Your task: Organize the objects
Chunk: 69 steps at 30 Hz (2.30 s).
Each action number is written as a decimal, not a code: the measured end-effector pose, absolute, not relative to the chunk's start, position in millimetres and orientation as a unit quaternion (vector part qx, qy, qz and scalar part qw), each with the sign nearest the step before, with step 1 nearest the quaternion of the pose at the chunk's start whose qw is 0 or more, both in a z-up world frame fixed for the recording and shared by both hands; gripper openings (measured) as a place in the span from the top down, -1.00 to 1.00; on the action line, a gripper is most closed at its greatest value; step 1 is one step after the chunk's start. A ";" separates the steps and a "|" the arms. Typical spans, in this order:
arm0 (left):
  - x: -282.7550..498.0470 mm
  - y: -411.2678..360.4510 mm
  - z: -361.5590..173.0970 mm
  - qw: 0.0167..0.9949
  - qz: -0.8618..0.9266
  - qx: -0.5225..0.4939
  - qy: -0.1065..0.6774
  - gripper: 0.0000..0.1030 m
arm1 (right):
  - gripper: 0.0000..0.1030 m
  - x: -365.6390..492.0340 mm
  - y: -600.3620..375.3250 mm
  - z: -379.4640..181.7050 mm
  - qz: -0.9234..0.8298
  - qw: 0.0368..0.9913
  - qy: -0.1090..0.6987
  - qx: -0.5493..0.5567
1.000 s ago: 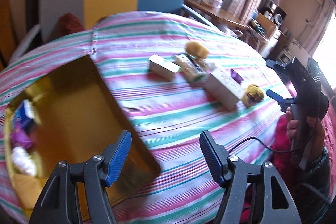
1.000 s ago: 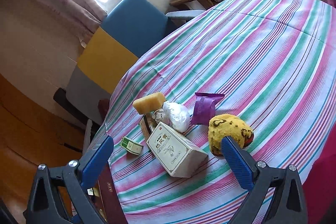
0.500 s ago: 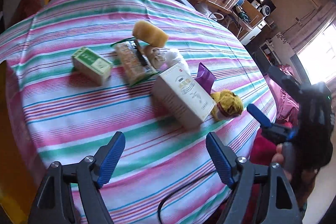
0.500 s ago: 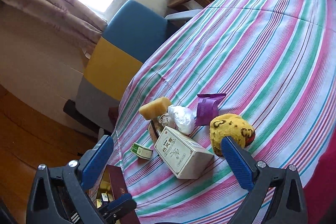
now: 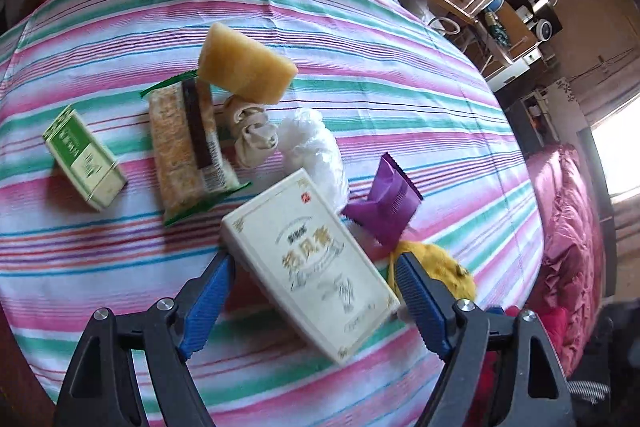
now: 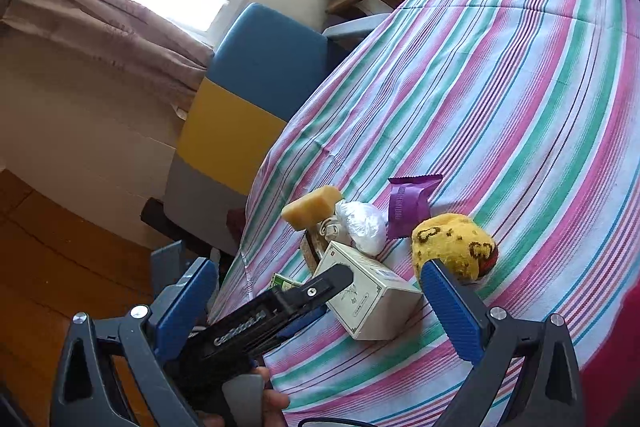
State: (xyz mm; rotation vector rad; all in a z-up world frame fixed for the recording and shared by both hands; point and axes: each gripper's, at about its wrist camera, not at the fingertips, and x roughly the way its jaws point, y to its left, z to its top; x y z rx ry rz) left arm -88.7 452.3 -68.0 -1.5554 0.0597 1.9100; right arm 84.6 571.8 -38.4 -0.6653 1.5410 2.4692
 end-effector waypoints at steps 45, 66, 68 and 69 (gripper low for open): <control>12.6 283.7 -66.1 0.417 0.750 -0.505 0.092 -0.07 | -1.00 81.9 577.1 -54.7 0.792 0.194 0.496 -0.298; 25.4 215.6 -1.7 0.434 0.786 -0.440 0.019 -0.05 | 0.19 12.4 534.0 -70.3 0.808 0.187 0.277 -0.485; 23.6 208.4 -0.2 0.427 0.789 -0.440 0.012 -0.05 | 0.19 12.6 524.4 -69.4 0.816 0.154 0.276 -0.484; 22.4 204.1 -0.6 0.422 0.791 -0.442 0.009 -0.05 | 0.19 9.9 520.3 -68.2 0.819 0.143 0.273 -0.484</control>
